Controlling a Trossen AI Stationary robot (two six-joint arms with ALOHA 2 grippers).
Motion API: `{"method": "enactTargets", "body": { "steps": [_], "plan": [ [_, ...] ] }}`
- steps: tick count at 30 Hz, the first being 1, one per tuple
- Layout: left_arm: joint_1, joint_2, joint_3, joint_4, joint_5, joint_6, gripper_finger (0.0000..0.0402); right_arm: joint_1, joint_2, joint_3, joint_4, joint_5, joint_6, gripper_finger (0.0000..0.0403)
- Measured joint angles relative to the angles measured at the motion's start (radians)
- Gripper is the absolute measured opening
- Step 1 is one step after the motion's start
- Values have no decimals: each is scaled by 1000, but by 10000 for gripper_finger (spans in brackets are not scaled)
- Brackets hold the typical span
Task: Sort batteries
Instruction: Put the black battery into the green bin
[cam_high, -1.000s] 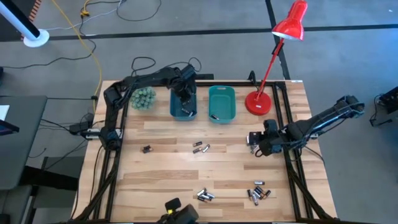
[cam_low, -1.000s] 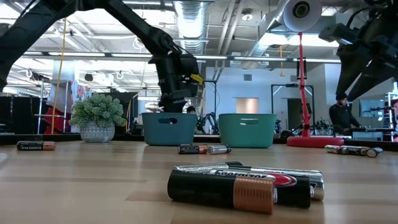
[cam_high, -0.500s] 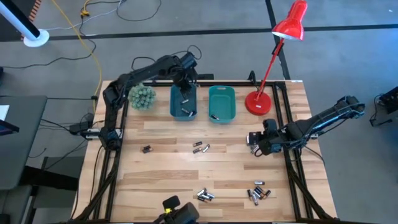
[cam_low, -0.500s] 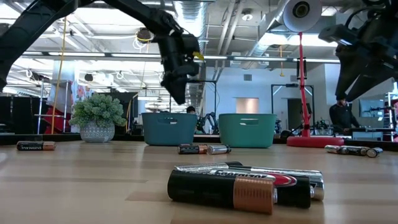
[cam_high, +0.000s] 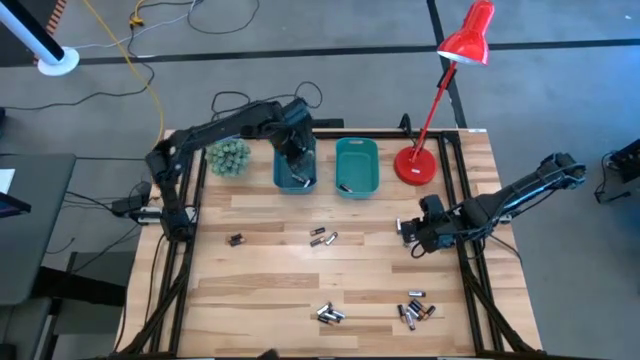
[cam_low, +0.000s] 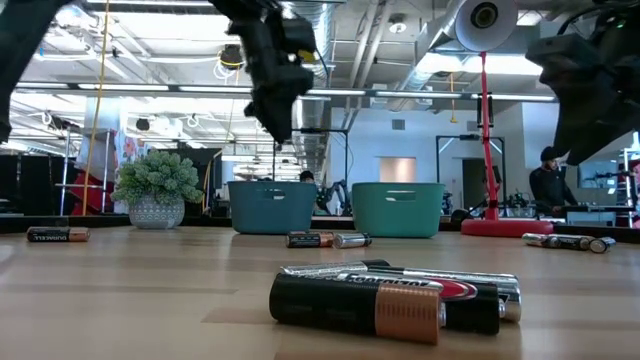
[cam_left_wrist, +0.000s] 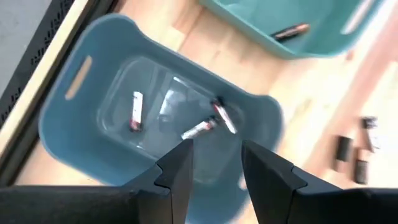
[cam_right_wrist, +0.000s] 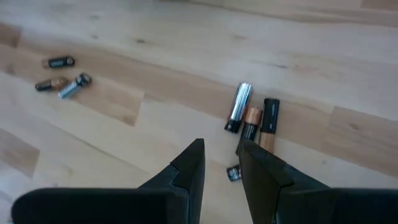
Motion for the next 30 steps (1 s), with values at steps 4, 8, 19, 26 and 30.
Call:
{"method": "enactTargets", "body": {
  "steps": [4, 8, 19, 26, 30],
  "plan": [
    [-50, -142, -150, 49, -25, -84, 132, 43, 0, 0, 0, 0, 0, 118],
    [-122, -313, -332, 97, -93, -205, 132, 81, 0, 0, -5, 0, -5, 118],
    [-425, -710, -767, 74, -206, -546, 132, 132, 0, 0, -22, 0, -36, 118],
    [-545, -742, -964, 99, -169, -532, 132, 144, 0, 0, -19, 0, -59, 118],
    [-551, -724, -1036, 117, -165, -535, 132, 144, 0, 0, -15, 0, -60, 118]
  ]
}}
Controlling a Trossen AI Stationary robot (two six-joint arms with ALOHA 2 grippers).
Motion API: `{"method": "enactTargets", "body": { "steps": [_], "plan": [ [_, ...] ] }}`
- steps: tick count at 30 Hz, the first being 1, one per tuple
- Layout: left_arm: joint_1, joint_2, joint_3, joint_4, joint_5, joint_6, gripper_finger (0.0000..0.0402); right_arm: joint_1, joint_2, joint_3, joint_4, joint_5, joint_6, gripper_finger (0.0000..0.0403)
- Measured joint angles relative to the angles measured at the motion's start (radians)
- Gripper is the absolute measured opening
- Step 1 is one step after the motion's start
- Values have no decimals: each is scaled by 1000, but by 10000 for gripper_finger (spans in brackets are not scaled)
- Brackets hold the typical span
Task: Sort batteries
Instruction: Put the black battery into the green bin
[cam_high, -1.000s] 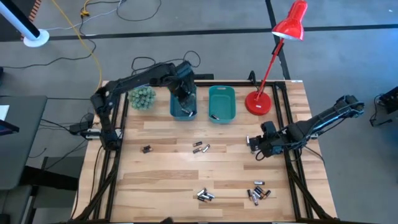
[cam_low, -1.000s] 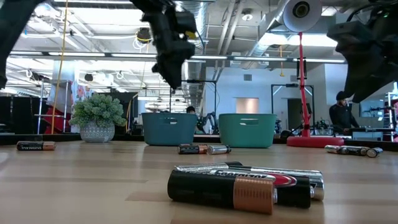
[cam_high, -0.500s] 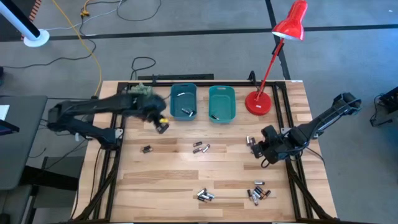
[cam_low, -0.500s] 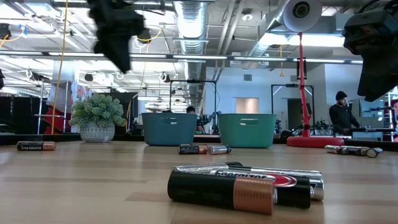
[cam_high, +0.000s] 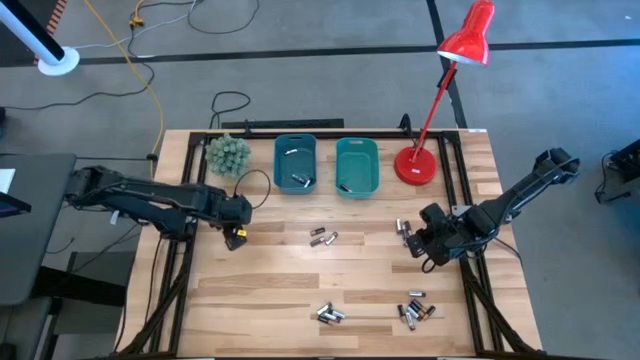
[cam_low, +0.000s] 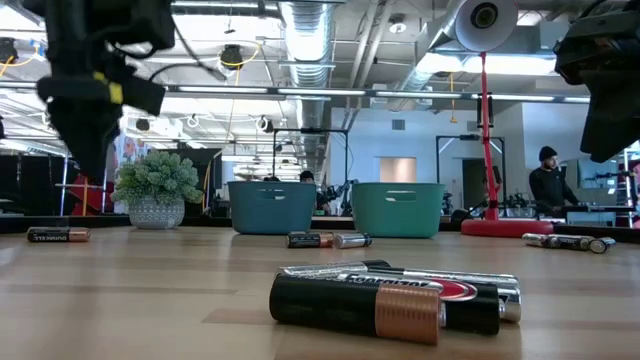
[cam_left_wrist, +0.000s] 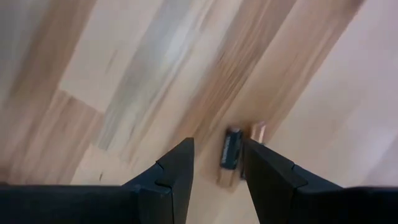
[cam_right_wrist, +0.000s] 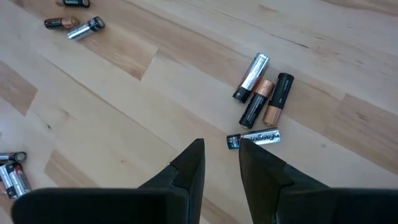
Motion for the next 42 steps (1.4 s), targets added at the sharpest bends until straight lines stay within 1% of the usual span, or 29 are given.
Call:
{"method": "enactTargets", "body": {
  "steps": [6, 11, 19, 29, 32, 36, 42],
  "plan": [
    [0, -1, -68, 53, 12, 11, 132, 9, 0, 0, 0, 0, 0, 118],
    [0, -1, -127, 100, 61, 12, 132, 12, 0, 0, 0, 0, 1, 118],
    [0, -1, -178, 146, 63, 30, 132, 11, 0, 0, 0, 0, 2, 118],
    [0, -2, -191, 175, 66, 105, 132, 11, 0, 0, 1, 0, 18, 118],
    [0, -2, -191, 172, 57, 99, 132, 11, 0, 0, 1, 0, 20, 118],
    [0, -2, -192, 167, 20, 81, 132, 11, 0, 0, 1, 0, 20, 118],
    [0, 0, -195, 173, 20, 64, 132, 11, 0, 0, 3, 0, 30, 118]
  ]
}}
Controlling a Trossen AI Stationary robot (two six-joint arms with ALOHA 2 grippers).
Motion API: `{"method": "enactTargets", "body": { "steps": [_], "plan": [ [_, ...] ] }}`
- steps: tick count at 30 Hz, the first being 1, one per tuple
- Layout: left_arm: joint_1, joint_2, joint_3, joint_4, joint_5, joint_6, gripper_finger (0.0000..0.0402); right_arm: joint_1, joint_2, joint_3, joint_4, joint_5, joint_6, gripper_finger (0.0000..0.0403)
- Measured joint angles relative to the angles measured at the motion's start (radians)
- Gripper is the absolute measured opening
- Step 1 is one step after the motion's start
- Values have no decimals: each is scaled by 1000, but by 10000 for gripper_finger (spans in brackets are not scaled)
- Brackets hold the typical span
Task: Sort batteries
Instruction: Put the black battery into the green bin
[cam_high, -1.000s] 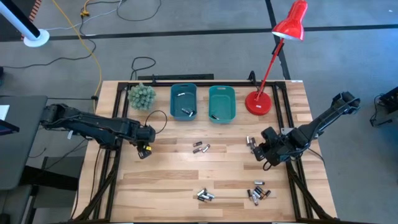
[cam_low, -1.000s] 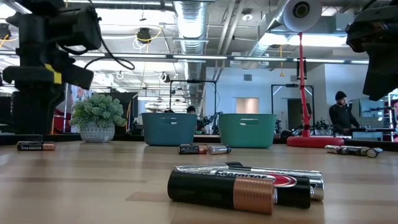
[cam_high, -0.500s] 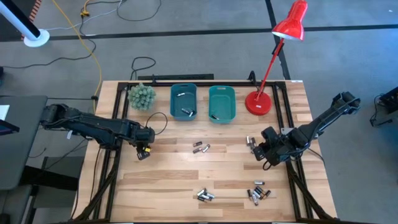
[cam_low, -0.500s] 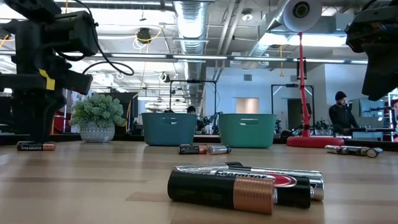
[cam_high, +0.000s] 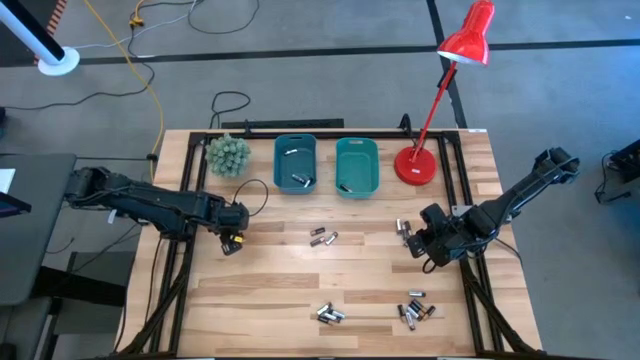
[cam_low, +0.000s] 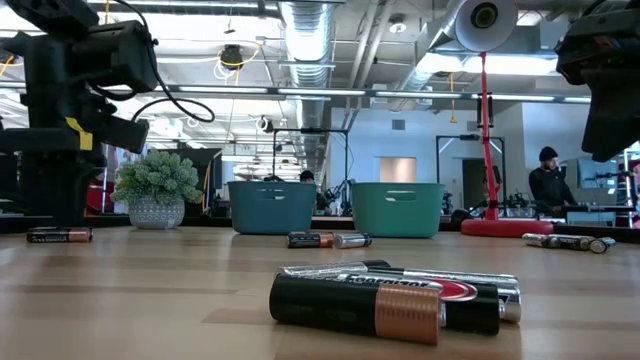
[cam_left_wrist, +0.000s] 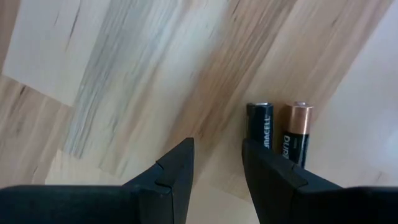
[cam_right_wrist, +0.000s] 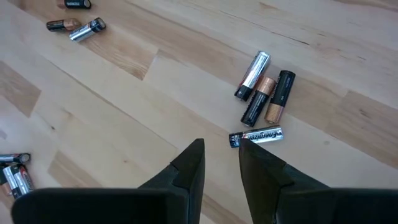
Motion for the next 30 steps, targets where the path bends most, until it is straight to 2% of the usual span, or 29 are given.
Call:
{"method": "enactTargets", "body": {
  "steps": [14, 22, 30],
  "plan": [
    [0, -2, 1, 8, -52, -57, 132, 0, 0, 0, 16, 0, 1, 118],
    [0, -42, 2, 109, -43, -63, 132, 0, 0, 0, 21, 0, -1, 118],
    [0, -35, 2, 92, 22, -60, 132, 0, 0, 0, 21, 0, -1, 118]
  ]
}}
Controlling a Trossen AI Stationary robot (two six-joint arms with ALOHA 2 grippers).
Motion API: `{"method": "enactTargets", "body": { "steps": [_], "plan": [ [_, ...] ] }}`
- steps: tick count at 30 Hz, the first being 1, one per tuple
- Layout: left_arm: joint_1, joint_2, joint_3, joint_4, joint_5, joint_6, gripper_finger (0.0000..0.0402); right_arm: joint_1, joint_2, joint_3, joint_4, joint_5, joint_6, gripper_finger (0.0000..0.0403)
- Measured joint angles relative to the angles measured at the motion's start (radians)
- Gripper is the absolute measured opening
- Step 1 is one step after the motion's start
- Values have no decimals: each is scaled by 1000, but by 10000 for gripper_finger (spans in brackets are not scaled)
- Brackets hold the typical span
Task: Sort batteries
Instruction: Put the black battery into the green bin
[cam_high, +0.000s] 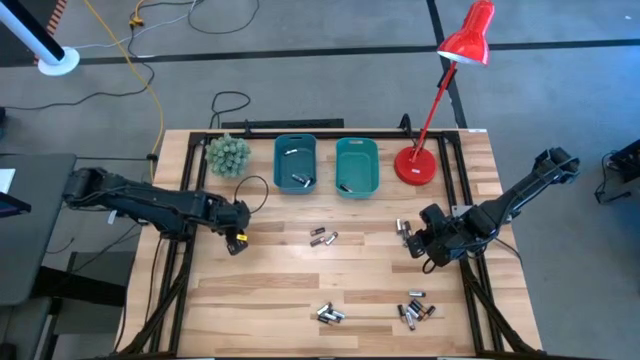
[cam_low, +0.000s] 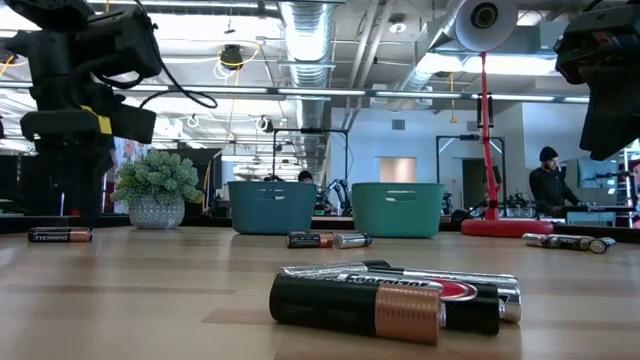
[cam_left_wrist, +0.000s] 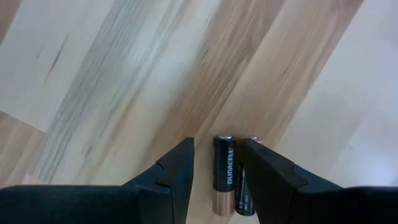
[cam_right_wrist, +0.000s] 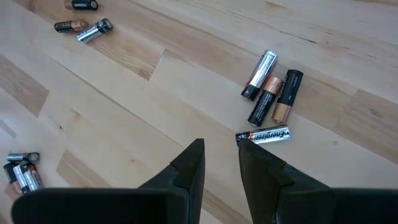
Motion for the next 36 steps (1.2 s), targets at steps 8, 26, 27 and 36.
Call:
{"method": "enactTargets", "body": {
  "steps": [8, 26, 27, 36],
  "plan": [
    [0, 76, 0, -19, 39, 16, 132, 0, 0, 0, -1, 0, 0, 118],
    [0, 242, 10, -16, 47, -8, 39, 0, 0, 0, 2, 1, 7, 118],
    [0, 240, 10, -16, 46, -7, 38, 0, 0, 0, 1, 1, 7, 118],
    [52, 111, 103, -18, -81, -13, 38, 0, 0, 0, 0, 2, 7, 118]
  ]
}}
